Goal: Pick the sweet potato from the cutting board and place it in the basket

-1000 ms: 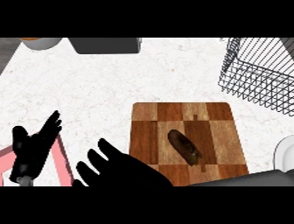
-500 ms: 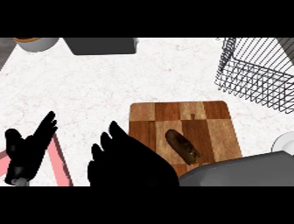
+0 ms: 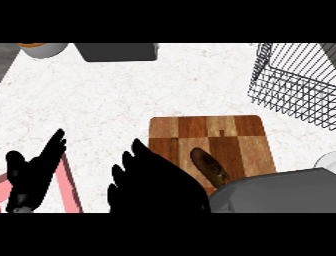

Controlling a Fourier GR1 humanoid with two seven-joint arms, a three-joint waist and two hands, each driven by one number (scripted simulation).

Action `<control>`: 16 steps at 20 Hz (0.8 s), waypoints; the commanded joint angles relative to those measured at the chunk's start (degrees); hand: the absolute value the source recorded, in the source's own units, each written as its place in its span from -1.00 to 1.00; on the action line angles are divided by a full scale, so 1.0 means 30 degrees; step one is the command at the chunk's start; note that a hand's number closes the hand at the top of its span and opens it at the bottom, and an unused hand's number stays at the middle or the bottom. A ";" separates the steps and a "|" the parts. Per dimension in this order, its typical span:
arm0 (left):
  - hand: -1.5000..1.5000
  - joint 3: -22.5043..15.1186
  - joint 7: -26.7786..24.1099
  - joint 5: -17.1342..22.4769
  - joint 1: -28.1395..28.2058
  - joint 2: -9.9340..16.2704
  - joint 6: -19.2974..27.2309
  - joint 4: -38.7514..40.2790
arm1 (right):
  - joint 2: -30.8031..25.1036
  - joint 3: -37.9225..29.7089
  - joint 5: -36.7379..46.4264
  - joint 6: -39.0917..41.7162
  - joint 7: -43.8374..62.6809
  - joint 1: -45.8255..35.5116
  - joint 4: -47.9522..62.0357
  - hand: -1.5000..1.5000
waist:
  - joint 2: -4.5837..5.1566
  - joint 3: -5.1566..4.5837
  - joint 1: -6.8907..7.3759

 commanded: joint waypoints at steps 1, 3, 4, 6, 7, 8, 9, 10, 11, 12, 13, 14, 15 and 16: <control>0.00 -0.0672 0.1872 -0.0082 0.0357 -0.0718 0.0436 0.1226 | -0.0107 0.0926 0.0586 -0.0023 0.1500 0.1673 -0.1492 -1.00 | 0.0300 -0.0228 0.0006; 0.00 -0.0808 0.1052 -0.0231 0.1335 -0.0492 -0.0153 0.1102 | 0.0480 0.1240 0.0812 -0.0353 0.1778 0.2098 -0.1260 -1.00 | 0.0294 -0.0243 0.0221; 0.00 -0.0761 0.1380 -0.0163 0.0974 -0.0550 -0.0156 0.1222 | 0.0408 0.0453 0.0274 0.0132 0.1439 0.1621 -0.0632 -1.00 | 0.0317 -0.0251 0.0241; 0.00 -0.0330 0.0178 -0.0183 0.0841 -0.0681 -0.0442 0.2386 | 0.0408 0.1217 0.1219 -0.0114 0.1315 0.2452 -0.1075 -1.00 | 0.0376 -0.0261 0.0246; 0.00 -0.0242 0.0892 0.0149 0.0963 -0.0371 -0.0723 0.1945 | 0.0377 0.1546 0.1713 -0.0490 0.1365 0.2950 -0.1163 -1.00 | 0.0377 -0.0247 0.0282; 0.00 -0.0769 0.0714 -0.0368 0.1596 -0.0520 -0.0467 0.1191 | 0.0217 0.1830 0.2634 -0.0724 0.0761 0.3300 -0.1231 -1.00 | 0.0413 -0.0225 0.0516; 0.00 -0.0488 0.1088 -0.0285 0.0948 -0.0509 -0.0298 0.1149 | 0.0022 0.2412 0.3237 -0.1099 0.0820 0.4315 -0.1819 -1.00 | 0.0416 -0.0216 0.0391; 0.00 -0.0319 0.1751 -0.0192 0.0541 -0.0417 -0.0173 0.1155 | 0.0791 0.2343 0.3560 -0.0993 0.0503 0.3672 -0.0448 -1.00 | 0.0464 -0.0225 0.0561; 0.00 -0.0661 0.1047 -0.0501 0.0855 -0.0839 -0.0139 0.1412 | 0.0390 0.2678 0.3819 -0.0853 0.0633 0.4204 -0.1134 -1.00 | 0.0431 -0.0229 0.0448; 0.00 -0.0597 0.1801 -0.0552 0.0107 -0.0828 0.0100 0.1312 | -0.0037 0.3297 0.4720 -0.1030 0.0367 0.4733 -0.1618 -1.00 | 0.0455 -0.0214 0.0382; 0.00 -0.0120 0.1175 -0.0120 0.0510 -0.0278 -0.0791 0.1542 | -0.0247 0.2614 0.4867 -0.0580 -0.0572 0.4002 -0.0403 -1.00 | 0.0511 -0.0228 0.0636; 0.00 -0.0200 0.1011 -0.0010 0.1240 -0.0224 -0.1022 0.1249 | 0.0090 0.3768 0.5581 -0.0964 0.0169 0.4688 -0.0859 -1.00 | 0.0454 -0.0226 0.0640; 0.00 -0.0609 0.1452 -0.0489 0.0230 -0.1062 -0.0159 0.1484 | -0.0501 0.3070 0.5565 -0.0594 -0.0646 0.4451 -0.0352 -1.00 | 0.0500 -0.0225 0.0529; 0.00 -0.0106 0.1410 -0.0347 -0.0157 -0.0466 -0.0687 0.2050 | -0.0199 0.3584 0.6244 -0.0779 -0.0205 0.4693 -0.0591 -1.00 | 0.0479 -0.0231 0.0443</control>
